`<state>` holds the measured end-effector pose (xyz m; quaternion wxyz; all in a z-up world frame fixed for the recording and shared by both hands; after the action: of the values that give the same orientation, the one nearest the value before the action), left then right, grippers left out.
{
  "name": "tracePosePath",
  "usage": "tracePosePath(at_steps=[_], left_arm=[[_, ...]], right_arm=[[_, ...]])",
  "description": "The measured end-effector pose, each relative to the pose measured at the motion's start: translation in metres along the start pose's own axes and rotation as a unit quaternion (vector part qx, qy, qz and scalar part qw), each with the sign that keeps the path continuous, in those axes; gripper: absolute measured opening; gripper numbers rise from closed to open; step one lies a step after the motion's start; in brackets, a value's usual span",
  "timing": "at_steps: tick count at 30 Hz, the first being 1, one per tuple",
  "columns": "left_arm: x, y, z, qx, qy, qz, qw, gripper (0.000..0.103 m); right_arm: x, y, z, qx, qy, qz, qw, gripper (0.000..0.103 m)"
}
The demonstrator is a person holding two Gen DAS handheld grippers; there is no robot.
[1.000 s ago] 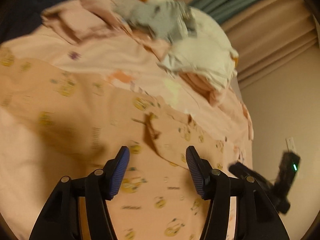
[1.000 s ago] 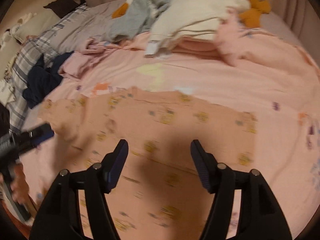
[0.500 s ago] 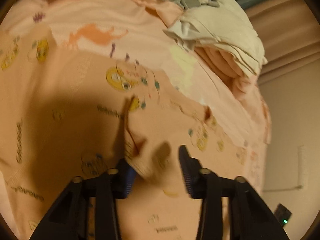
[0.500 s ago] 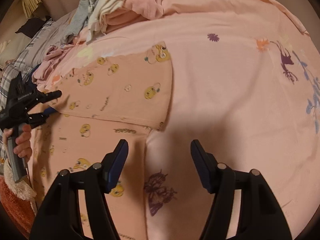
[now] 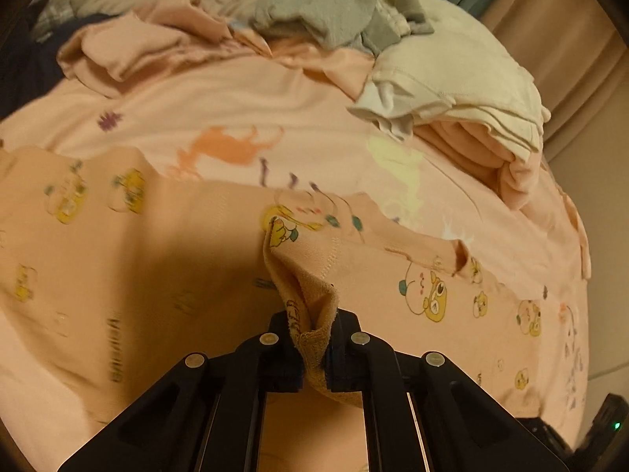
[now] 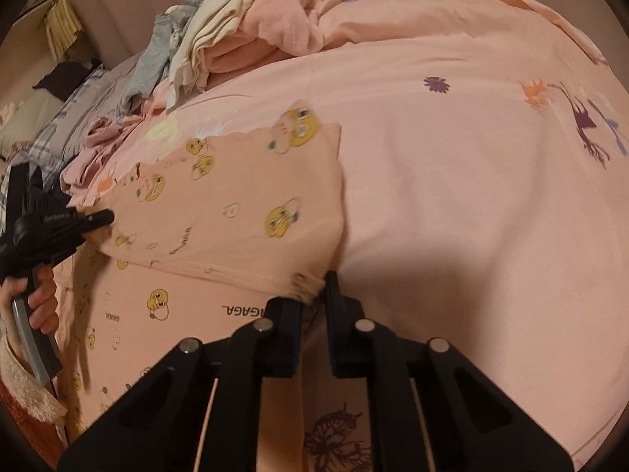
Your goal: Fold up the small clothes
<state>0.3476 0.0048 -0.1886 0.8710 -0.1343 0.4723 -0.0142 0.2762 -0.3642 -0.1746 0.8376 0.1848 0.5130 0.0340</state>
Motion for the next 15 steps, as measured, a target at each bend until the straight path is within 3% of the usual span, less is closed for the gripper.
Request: tracePosePath(at_steps=[7,13,15], left_arm=[[0.006,0.022,-0.005,-0.034,0.023,-0.029,0.9987,0.006],[-0.005,0.023,-0.005,-0.025,0.043,-0.023,0.9985,0.007],[-0.016,0.031,-0.003,-0.043,0.048,-0.037,0.9972,0.007]], right_arm=[[0.008,-0.002,-0.006,-0.001,-0.005,-0.015,1.0,0.006],[0.008,-0.006,-0.006,0.007,0.003,-0.017,1.0,0.005],[0.008,-0.005,-0.006,0.006,0.007,-0.024,1.0,0.005]])
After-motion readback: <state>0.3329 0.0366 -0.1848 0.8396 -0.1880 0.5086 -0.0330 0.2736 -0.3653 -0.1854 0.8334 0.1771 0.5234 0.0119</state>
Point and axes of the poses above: each gripper's, at about its wrist camera, not at the fingertips, and x roughly the way its jaws point, y to its left, z to its top, the point moved 2 cm from there along x, roughly the way its jaws point, and after that the axes turned 11 degrees about x, right-handed, at the moved point
